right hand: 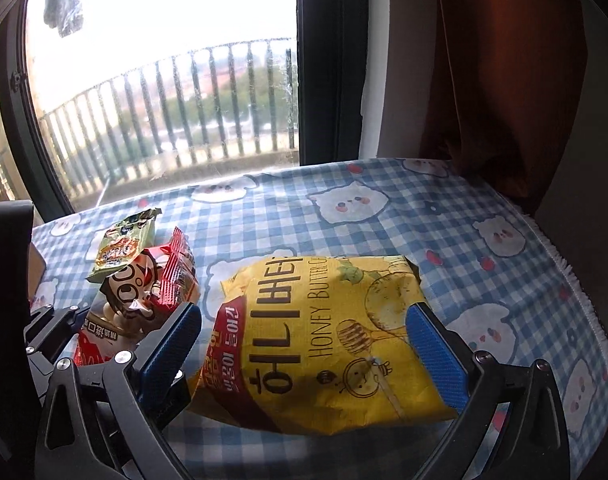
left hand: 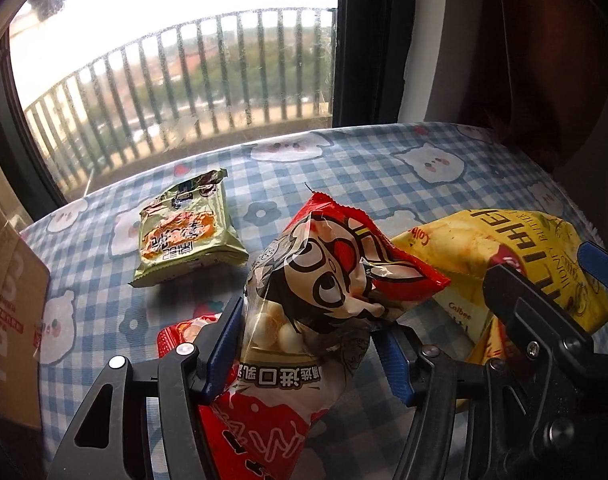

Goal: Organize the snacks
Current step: 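Grip the cartoon-face bag with the left tool while the right grips the yellow bag, then hold both bags and begin lifting them with both tools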

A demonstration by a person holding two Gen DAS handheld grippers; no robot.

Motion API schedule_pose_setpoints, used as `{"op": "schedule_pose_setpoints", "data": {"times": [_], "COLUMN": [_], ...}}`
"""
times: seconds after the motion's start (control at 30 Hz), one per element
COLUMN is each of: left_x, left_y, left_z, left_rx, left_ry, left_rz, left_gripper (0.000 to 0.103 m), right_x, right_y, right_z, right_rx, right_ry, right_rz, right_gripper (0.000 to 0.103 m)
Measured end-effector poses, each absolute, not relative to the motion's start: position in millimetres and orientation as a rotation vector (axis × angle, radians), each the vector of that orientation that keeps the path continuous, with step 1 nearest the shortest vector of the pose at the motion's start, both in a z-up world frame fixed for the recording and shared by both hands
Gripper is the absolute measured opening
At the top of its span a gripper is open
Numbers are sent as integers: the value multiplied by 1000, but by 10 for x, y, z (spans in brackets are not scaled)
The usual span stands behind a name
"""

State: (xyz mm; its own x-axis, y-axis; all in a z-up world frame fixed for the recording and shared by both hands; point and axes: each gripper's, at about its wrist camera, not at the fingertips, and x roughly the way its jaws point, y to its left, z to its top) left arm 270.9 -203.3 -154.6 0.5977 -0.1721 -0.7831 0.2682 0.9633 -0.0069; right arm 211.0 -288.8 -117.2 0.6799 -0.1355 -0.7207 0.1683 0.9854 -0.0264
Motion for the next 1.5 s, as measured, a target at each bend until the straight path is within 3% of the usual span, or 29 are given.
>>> {"op": "schedule_pose_setpoints", "data": {"times": [0.4,0.7,1.03,1.1,1.2,1.27,1.3,1.33,1.43,1.5], "left_x": [2767,2713,2560,2515,2480,2465,2467,2468,2472,2479], "left_y": [-2065,-2144,-2134,-2121,-2116,-2134,-2141,-2152,-2206,-2228], "left_z": [-1680,-1720,-1679,-1675,-1654,-1654,-1657,-1657,-1646,-1643], "left_rx": [102,142,130,127,123,138,135,132,143,145], "left_ry": [925,912,909,910,907,900,904,908,904,906], "left_rz": [-294,-295,-318,-321,-329,-326,-329,-333,-334,-337], "left_gripper": [64,64,63,63,63,63,63,63,63,63], "right_x": [2286,2351,2114,2081,2033,2023,2019,1999,1962,2014], "right_y": [-2948,-3090,-2939,-2918,-2911,-2921,-2937,-2954,-2998,-3073], "right_z": [-1315,-1498,-1358,-1350,-1332,-1324,-1318,-1302,-1263,-1291], "right_rx": [-70,21,-28,-31,-32,-46,-57,-66,-99,-73], "right_ry": [838,903,827,827,814,812,810,788,737,771], "right_rz": [-206,-111,-59,-60,-73,-105,-140,-160,-195,-187], "right_gripper": [103,102,43,42,44,63,83,94,103,103]}}
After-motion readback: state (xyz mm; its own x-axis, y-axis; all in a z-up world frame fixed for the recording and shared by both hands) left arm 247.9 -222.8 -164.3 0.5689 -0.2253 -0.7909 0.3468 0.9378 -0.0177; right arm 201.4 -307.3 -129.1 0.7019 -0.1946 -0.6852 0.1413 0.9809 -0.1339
